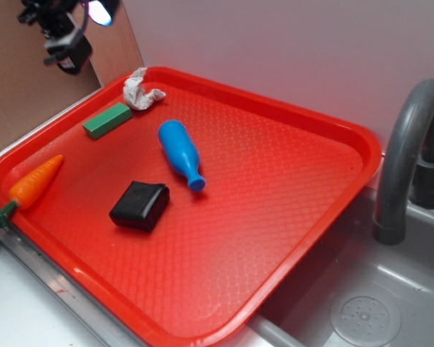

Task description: Grab the blue bottle.

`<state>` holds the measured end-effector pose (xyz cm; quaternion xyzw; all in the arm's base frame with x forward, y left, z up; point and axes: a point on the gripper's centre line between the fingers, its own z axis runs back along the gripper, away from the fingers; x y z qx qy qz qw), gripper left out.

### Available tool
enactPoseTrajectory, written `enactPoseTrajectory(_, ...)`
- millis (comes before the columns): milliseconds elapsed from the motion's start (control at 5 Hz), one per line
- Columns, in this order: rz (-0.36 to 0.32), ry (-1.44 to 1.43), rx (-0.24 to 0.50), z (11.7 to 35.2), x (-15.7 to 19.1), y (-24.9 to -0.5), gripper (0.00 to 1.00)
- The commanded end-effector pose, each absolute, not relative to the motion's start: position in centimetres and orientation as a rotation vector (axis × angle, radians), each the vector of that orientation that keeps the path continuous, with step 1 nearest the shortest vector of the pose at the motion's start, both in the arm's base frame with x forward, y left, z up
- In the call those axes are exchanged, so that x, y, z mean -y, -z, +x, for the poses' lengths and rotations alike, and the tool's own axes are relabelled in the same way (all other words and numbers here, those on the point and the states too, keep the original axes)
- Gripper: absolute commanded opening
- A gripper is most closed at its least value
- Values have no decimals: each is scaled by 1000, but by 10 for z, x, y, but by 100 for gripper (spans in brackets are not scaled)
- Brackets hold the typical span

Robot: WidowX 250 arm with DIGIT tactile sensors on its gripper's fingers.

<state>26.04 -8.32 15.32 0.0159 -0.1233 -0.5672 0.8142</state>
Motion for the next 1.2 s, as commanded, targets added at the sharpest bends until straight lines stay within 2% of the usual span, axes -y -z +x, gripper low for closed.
enactPoseTrajectory(0,15,1702,152,260,112,-138,100)
enactPoseTrajectory(200,-31,1950,149,260,123,-123,100)
enactPoseTrajectory(400,-79,2073,98,250,137,-101,100)
enactPoseTrajectory(800,-81,2019,-24,247,152,-64,100)
enactPoseTrajectory(1000,-108,1946,-44,252,160,-48,100)
